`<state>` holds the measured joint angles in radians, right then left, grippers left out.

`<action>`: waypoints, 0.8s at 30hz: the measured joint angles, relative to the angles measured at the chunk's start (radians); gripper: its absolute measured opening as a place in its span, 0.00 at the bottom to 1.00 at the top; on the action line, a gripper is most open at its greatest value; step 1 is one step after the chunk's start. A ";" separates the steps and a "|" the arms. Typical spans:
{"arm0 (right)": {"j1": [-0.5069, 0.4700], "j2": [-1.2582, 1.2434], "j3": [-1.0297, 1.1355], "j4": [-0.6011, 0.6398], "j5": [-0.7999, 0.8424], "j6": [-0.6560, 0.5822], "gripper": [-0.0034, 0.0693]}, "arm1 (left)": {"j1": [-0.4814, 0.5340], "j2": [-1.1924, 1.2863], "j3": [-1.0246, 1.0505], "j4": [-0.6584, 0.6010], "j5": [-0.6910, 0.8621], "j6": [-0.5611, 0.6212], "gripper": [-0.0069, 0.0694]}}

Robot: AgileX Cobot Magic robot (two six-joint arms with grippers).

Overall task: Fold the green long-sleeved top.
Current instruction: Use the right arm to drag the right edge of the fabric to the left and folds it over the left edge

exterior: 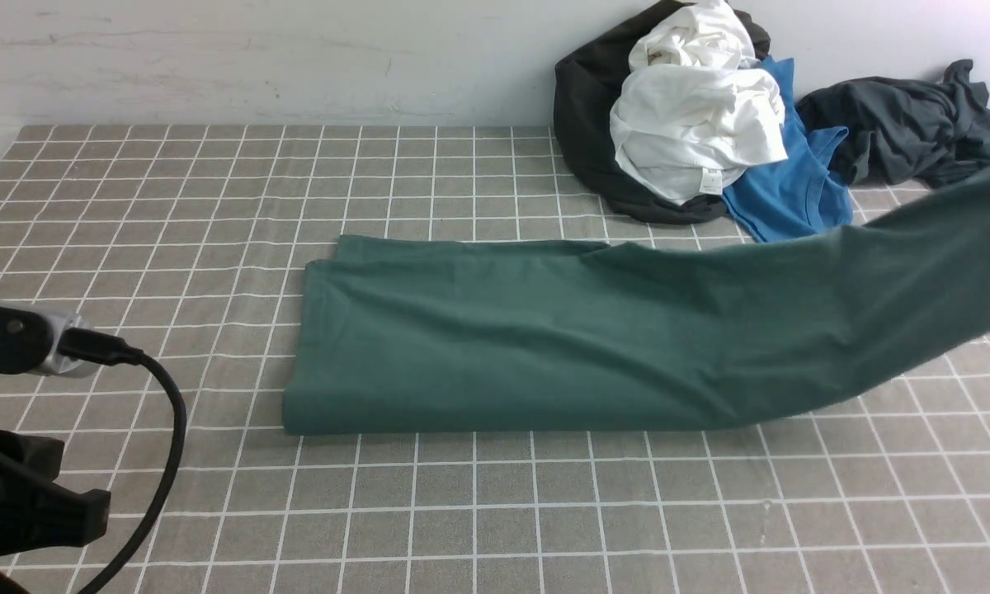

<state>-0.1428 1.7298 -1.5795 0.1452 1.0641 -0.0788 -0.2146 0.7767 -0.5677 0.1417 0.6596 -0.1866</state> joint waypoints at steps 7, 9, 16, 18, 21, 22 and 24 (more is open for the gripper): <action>0.350 -0.014 0.000 0.355 -0.147 -0.105 0.10 | 0.000 0.000 0.000 -0.013 0.000 0.000 0.08; 0.435 0.030 0.000 0.413 -0.197 -0.124 0.10 | 0.000 -0.001 0.000 -0.022 0.000 0.000 0.08; 0.692 0.304 -0.087 0.610 -0.352 -0.244 0.10 | 0.000 -0.001 0.000 -0.030 0.000 0.000 0.08; 0.729 0.380 -0.161 0.632 -0.356 -0.257 0.10 | 0.000 -0.001 0.000 -0.030 0.000 0.000 0.08; 0.761 0.503 -0.307 0.651 -0.357 -0.261 0.10 | 0.000 -0.001 0.000 -0.031 0.000 0.000 0.08; 0.768 0.542 -0.354 0.655 -0.357 -0.261 0.10 | 0.000 -0.001 0.000 -0.031 0.000 0.000 0.08; 0.777 0.599 -0.424 0.657 -0.355 -0.261 0.10 | 0.000 -0.001 0.000 -0.031 0.000 0.000 0.08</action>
<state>0.6337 2.3288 -2.0037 0.8024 0.7087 -0.3394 -0.2146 0.7758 -0.5673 0.1110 0.6596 -0.1866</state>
